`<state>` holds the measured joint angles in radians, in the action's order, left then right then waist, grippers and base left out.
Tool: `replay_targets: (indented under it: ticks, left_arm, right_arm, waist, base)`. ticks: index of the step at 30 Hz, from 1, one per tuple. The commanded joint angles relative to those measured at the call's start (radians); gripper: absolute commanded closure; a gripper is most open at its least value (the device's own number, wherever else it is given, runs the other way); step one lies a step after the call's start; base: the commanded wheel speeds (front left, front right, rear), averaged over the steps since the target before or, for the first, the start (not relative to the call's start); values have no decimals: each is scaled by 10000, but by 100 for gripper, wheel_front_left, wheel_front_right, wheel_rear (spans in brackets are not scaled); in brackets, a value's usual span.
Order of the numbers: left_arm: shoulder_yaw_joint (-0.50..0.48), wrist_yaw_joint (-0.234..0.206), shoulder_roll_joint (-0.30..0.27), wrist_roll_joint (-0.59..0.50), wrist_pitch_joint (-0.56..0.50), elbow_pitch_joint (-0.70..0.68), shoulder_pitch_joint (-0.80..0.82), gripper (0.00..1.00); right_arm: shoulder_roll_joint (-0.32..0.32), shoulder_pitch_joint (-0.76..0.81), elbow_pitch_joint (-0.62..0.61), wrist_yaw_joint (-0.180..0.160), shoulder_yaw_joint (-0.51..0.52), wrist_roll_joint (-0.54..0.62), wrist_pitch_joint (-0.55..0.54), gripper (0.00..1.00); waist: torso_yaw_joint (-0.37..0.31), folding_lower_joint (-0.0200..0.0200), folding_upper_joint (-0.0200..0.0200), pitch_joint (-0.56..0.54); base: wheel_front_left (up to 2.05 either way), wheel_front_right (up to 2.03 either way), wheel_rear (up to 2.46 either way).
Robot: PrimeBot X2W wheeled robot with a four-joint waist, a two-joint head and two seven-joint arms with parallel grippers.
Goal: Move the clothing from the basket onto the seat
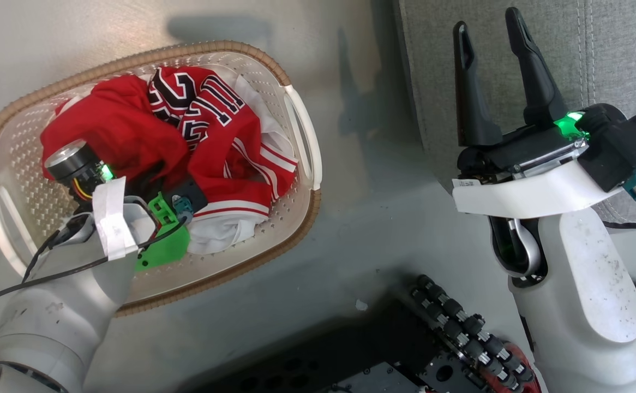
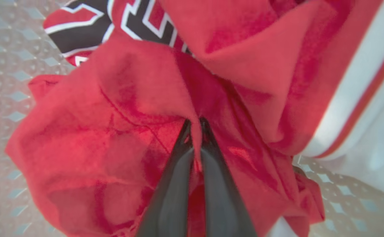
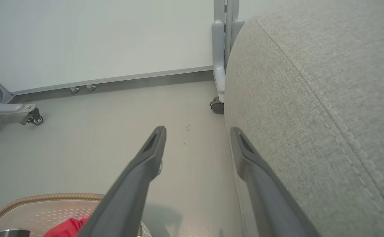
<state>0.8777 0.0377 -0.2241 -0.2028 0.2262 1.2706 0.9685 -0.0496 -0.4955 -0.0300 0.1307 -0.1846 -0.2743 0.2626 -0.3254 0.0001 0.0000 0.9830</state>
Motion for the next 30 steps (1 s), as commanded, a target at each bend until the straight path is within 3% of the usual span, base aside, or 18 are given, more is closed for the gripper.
replay_targets:
  ticks: [1,5,11,18,30]
  left_arm:
    - [26,-45,87,77,114,14,81,100]
    - [29,7,311,287,255,10,-195,100]
    - [-199,-251,747,806,405,-345,-967,100]
    - [-1006,-325,980,2129,402,-2024,-2429,100]
    - [-2082,-620,1170,3369,397,-5106,-4610,100]
  right_arm:
    - [-12,-93,51,1,38,101,35,0]
    - [-16,66,153,1,106,294,35,0]
    - [-21,579,402,1,185,622,35,0]
    - [-25,1365,682,1,379,957,35,0]
    - [-26,2900,1048,1,553,1555,35,0]
  waist:
    - [139,-1,0,-192]
    - [394,-1,0,-682]
    - [862,-1,0,-1867]
    - [1440,-1,0,-3526]
    - [2123,-1,0,-6455]
  base:
    - [0,0,0]
    - [0,0,0]
    - [0,0,0]
    - [0,0,0]
    - [0,0,0]
